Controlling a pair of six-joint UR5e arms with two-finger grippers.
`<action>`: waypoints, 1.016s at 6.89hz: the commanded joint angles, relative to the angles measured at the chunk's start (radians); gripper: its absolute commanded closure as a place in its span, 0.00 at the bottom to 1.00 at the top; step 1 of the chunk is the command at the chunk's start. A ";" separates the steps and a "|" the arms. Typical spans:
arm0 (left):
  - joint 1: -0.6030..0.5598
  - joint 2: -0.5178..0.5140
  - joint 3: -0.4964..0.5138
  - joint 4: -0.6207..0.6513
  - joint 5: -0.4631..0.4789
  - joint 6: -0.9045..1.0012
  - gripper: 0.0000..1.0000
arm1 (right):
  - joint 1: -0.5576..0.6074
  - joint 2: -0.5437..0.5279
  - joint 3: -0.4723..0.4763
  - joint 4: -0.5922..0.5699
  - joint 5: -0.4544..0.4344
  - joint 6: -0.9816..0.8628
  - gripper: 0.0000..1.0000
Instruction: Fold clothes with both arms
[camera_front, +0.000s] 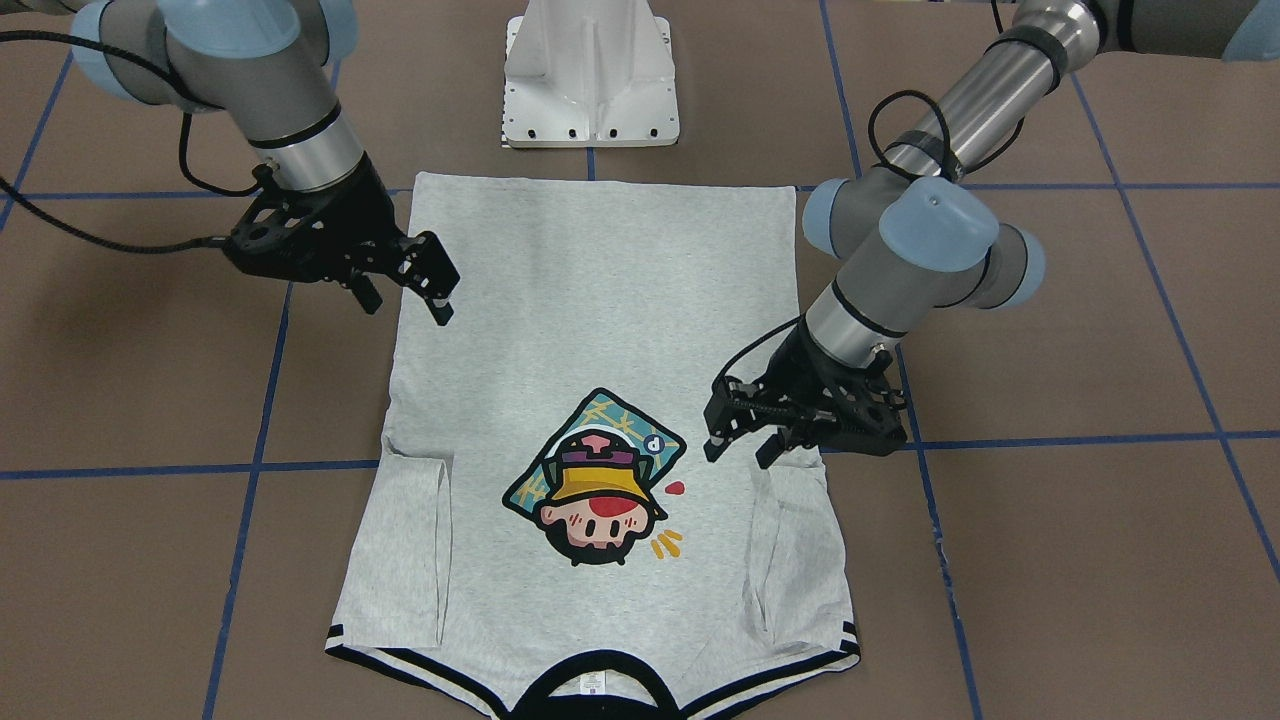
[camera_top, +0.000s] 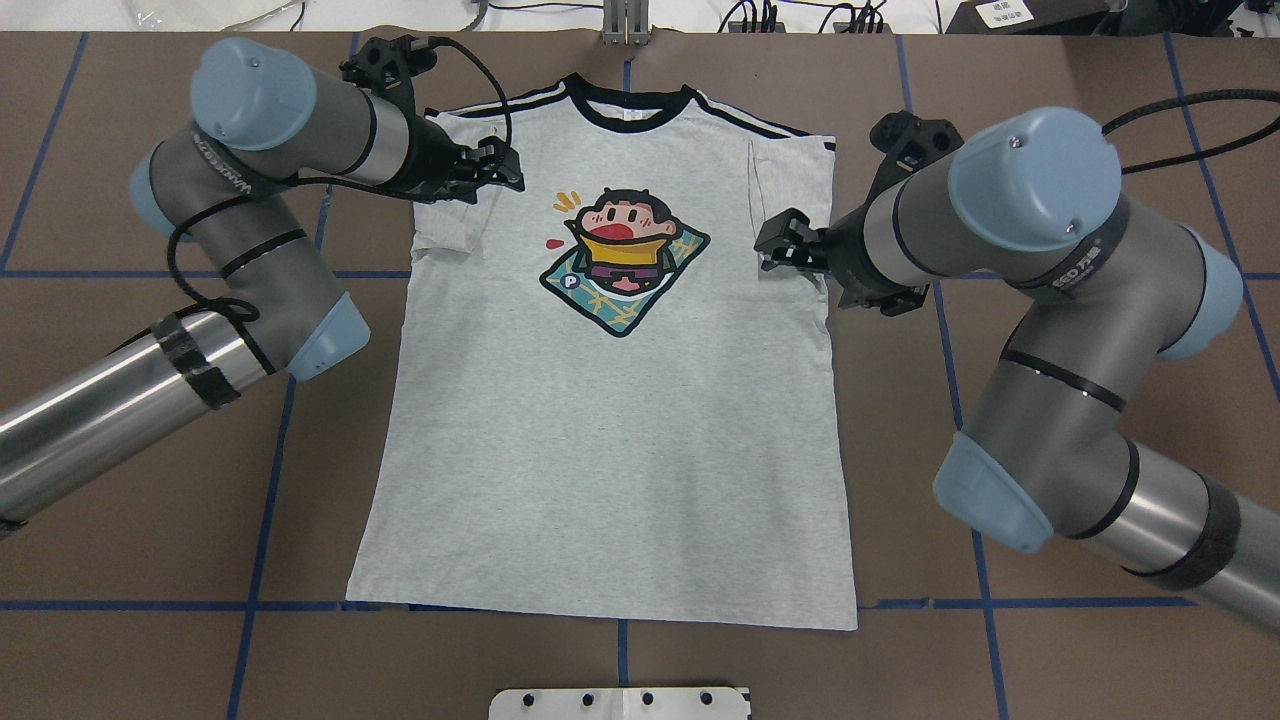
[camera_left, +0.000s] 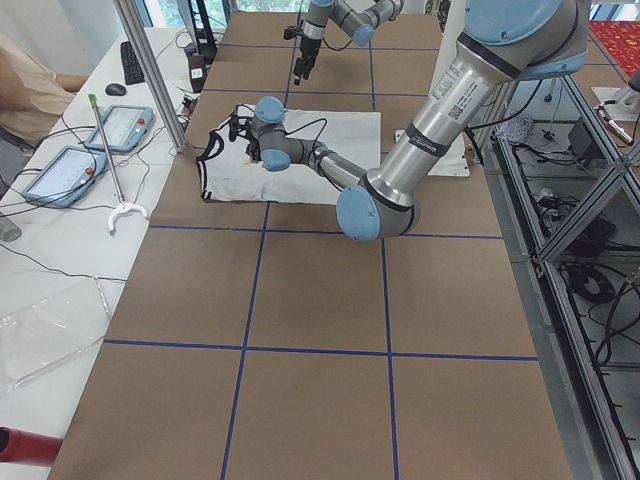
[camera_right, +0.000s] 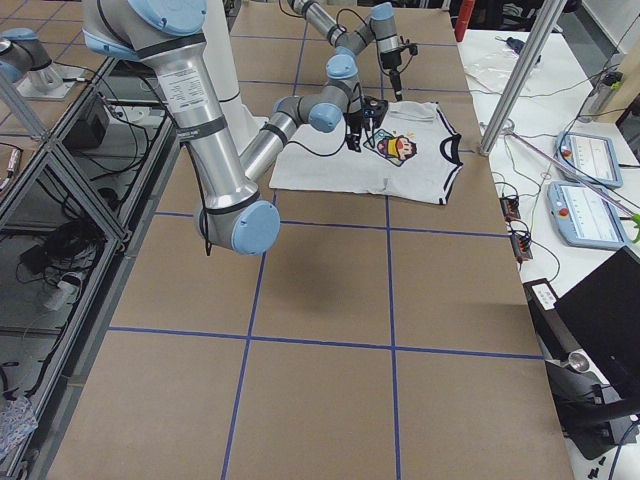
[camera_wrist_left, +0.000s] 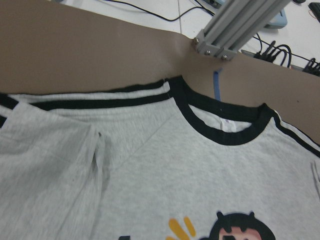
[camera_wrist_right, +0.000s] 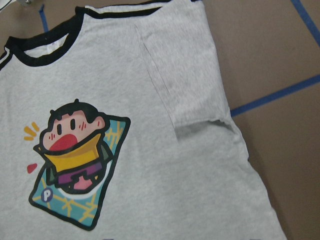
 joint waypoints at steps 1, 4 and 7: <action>0.009 0.055 -0.127 0.129 -0.076 -0.003 0.30 | -0.145 -0.038 0.081 -0.195 -0.021 0.086 0.09; 0.036 0.087 -0.121 0.124 -0.068 -0.003 0.24 | -0.338 -0.061 0.180 -0.350 -0.168 0.377 0.13; 0.036 0.088 -0.124 0.123 -0.068 -0.005 0.23 | -0.477 -0.193 0.175 -0.204 -0.287 0.546 0.12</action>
